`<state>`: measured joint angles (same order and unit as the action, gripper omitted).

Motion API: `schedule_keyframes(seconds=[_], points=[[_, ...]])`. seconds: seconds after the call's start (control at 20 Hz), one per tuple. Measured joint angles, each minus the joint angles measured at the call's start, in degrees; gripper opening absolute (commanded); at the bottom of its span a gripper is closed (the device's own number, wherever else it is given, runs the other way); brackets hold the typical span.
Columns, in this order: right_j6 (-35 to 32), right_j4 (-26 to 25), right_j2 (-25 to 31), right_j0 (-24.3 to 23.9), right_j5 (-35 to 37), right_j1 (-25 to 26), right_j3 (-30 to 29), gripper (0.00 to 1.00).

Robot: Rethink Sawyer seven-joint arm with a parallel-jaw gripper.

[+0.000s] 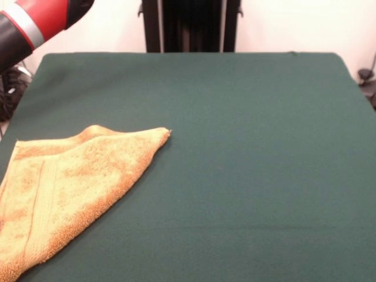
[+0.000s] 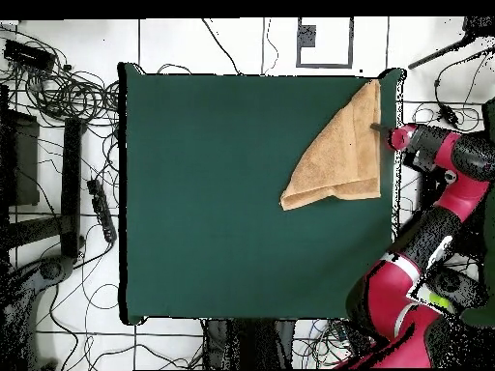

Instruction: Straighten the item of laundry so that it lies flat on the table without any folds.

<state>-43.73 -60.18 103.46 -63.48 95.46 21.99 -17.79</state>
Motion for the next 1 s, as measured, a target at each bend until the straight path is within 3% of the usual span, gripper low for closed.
schedule_keyframes(seconds=[0.05, 0.15, 0.25, 0.35, 0.5, 0.6, 0.7, 0.75, 0.85, 0.9, 1.0], points=[[0.0, 0.1, -0.1, 0.0, -0.2, 0.0, -0.1, 0.0], [0.0, 5.2, -5.9, 1.8, -3.5, -1.6, 1.8, 0.0], [0.0, 15.3, -16.2, 8.0, -8.2, -5.0, 7.4, 0.0], [0.0, 18.5, -20.6, 11.7, -11.0, -6.3, 11.2, 0.0], [0.0, 21.8, -29.2, 21.3, -19.6, -8.0, 22.0, 0.0], [0.0, 21.3, -35.3, 28.1, -29.3, -7.8, 29.8, 0.0], [0.0, 20.9, -37.9, 30.4, -34.0, -7.3, 32.5, 0.0], [0.0, 20.3, -41.8, 33.1, -41.9, -5.8, 36.0, 0.0], [0.0, 20.3, -43.9, 34.0, -46.2, -4.6, 37.7, 0.0], [0.0, 20.5, -47.0, 34.4, -52.1, -2.6, 39.8, 0.0], [0.0, 20.7, -48.9, 34.2, -55.1, -1.2, 41.0, 0.0]])
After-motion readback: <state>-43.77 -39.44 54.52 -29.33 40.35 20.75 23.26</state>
